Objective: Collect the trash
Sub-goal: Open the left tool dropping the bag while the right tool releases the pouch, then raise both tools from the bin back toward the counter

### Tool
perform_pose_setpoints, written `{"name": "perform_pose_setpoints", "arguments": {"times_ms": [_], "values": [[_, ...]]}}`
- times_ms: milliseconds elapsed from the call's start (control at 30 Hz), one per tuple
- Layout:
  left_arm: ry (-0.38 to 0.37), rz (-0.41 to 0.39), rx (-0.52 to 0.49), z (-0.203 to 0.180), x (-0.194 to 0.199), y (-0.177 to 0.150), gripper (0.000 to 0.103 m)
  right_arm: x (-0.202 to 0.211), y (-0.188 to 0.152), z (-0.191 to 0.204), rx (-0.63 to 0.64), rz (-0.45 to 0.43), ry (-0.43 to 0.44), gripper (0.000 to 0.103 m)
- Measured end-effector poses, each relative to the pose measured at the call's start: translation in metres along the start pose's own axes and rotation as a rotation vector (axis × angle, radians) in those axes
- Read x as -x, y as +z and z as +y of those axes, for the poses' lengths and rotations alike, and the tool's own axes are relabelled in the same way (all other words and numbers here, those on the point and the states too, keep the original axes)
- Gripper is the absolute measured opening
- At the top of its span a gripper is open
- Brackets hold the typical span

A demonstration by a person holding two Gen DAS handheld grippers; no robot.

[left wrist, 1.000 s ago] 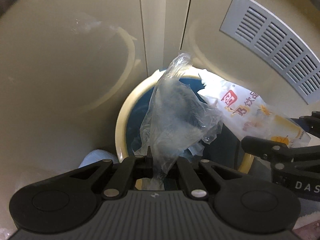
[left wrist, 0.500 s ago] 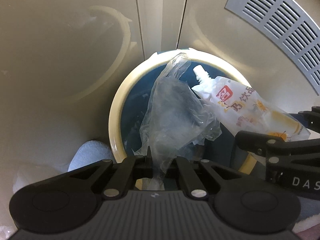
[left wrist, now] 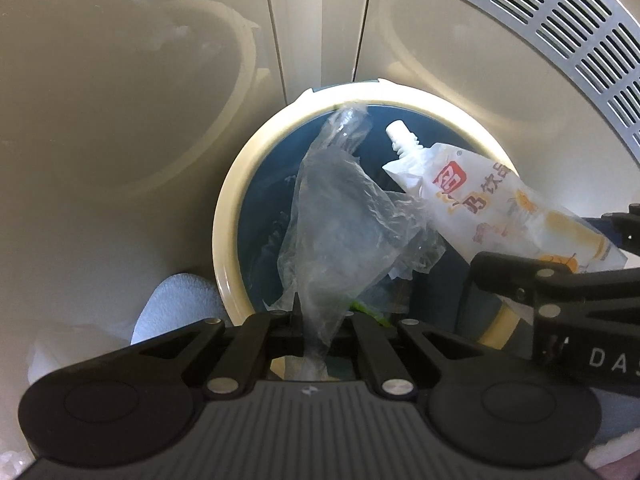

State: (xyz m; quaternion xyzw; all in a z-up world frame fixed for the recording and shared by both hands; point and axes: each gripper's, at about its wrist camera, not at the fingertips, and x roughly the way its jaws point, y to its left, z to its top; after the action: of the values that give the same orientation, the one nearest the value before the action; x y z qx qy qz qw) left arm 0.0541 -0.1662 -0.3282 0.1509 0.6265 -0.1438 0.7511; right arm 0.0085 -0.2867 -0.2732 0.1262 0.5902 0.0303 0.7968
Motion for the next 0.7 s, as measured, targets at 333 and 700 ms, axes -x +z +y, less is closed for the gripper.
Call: {"name": "perform_pose_setpoints", "arguments": {"times_ms": [333, 700], "values": [[-0.028, -0.029, 0.024, 0.002, 0.005, -0.004, 0.102, 0.005, -0.003, -0.007, -0.069, -0.051, 0.011, 0.083], [-0.055, 0.004, 0.038, 0.013, 0.021, -0.011, 0.103, 0.050, -0.015, -0.007, -0.058, -0.117, 0.067, 0.089]]}}
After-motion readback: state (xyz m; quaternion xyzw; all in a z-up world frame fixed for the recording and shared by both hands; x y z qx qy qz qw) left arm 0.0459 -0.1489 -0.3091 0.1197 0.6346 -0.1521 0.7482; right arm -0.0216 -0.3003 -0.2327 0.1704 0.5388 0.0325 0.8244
